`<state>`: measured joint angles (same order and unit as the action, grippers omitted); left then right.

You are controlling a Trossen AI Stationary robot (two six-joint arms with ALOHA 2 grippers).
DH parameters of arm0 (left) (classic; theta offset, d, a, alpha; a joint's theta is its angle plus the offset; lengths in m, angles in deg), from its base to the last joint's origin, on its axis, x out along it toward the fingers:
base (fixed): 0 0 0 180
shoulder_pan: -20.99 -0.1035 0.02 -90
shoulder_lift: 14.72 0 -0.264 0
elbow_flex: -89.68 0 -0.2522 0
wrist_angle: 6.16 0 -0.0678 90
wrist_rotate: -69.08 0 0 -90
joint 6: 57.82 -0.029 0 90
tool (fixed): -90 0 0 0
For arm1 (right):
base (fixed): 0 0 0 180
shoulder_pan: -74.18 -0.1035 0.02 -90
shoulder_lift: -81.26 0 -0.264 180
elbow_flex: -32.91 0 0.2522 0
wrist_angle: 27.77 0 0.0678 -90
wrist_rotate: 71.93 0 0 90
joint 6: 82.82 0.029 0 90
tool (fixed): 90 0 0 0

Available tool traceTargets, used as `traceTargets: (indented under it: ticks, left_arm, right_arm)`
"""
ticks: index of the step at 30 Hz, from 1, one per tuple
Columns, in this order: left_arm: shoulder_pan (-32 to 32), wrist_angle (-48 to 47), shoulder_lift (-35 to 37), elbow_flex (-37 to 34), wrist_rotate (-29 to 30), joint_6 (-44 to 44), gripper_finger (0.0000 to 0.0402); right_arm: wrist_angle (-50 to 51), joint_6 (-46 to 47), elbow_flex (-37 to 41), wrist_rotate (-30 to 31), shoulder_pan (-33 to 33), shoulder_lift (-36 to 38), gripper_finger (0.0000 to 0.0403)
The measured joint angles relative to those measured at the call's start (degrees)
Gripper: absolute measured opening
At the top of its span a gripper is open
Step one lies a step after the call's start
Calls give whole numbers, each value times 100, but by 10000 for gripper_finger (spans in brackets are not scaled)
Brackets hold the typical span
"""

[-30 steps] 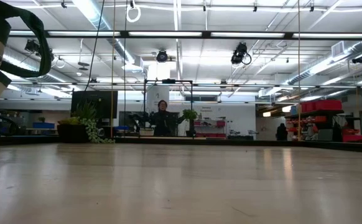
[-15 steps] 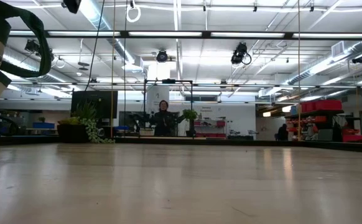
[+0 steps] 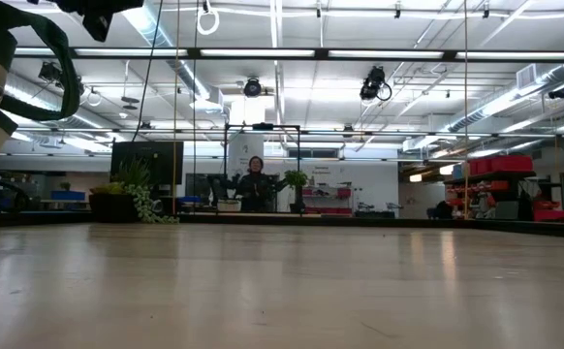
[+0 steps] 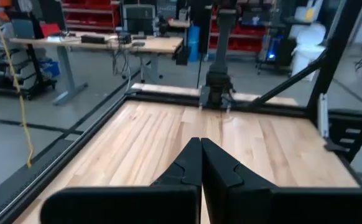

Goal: Pick & Place Garden tools in Gardening bag
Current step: Return to Home Position

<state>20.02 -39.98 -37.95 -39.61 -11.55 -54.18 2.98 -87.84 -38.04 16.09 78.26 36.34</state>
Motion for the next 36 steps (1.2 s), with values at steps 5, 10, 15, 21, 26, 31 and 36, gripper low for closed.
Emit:
traceTargets:
  ticks: [5, 10, 15, 21, 26, 31, 36]
  left_arm:
    - [0, 3, 246, 0, -66, 0, 2]
    - [0, -58, 467, 2, -114, -17, 2]
    - [2, -287, 644, 2, -221, -14, 2]
    - [2, -292, 765, 2, -219, -32, 2]
    - [2, -405, 763, 2, -218, -18, 2]
    - [2, -473, 763, 2, -178, 44, 2]
    - [2, -259, 801, -370, -173, 158, 2]
  right_arm:
    - [33, -176, 0, -9, 0, 7, 0]
    - [-257, -291, 449, 54, 0, 104, 0]
    - [-1123, -300, 1308, 103, 0, 460, 0]
    - [-1615, -297, 2127, 103, 0, 1012, 0]
    - [-1792, -250, 2681, 68, 0, 1548, 0]
    - [-1816, -86, 3153, -39, 0, 1948, 0]
    - [-1838, 11, 3494, -67, 0, 2185, 0]
